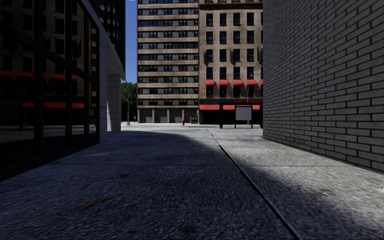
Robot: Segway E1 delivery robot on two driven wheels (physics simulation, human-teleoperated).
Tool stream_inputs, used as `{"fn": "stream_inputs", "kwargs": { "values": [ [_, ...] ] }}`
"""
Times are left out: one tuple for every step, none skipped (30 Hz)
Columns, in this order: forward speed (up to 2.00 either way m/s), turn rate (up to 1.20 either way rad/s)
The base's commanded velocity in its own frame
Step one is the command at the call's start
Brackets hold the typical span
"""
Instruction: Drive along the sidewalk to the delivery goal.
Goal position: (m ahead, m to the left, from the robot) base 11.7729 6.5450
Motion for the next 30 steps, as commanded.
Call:
{"fn": "stream_inputs", "kwargs": {
  "values": [
    [2.0,0.0],
    [2.0,0.0],
    [2.0,0.0],
    [2.0,0.0],
    [2.0,0.0],
    [2.0,0.0],
    [2.0,0.0],
    [2.0,0.0],
    [2.0,0.0],
    [2.0,0.0],
    [2.0,0.0],
    [2.0,0.0],
    [2.0,0.05],
    [2.0,0.17],
    [2.0,0.25],
    [2.0,0.25],
    [2.0,0.28],
    [2.0,0.28],
    [2.0,0.28],
    [2.0,0.28],
    [2.0,0.28],
    [2.0,0.28],
    [2.0,0.28],
    [2.0,0.28],
    [2.0,0.28],
    [2.0,0.28],
    [2.0,0.28],
    [2.0,0.28],
    [2.0,0.17],
    [2.0,0.0]
  ]
}}
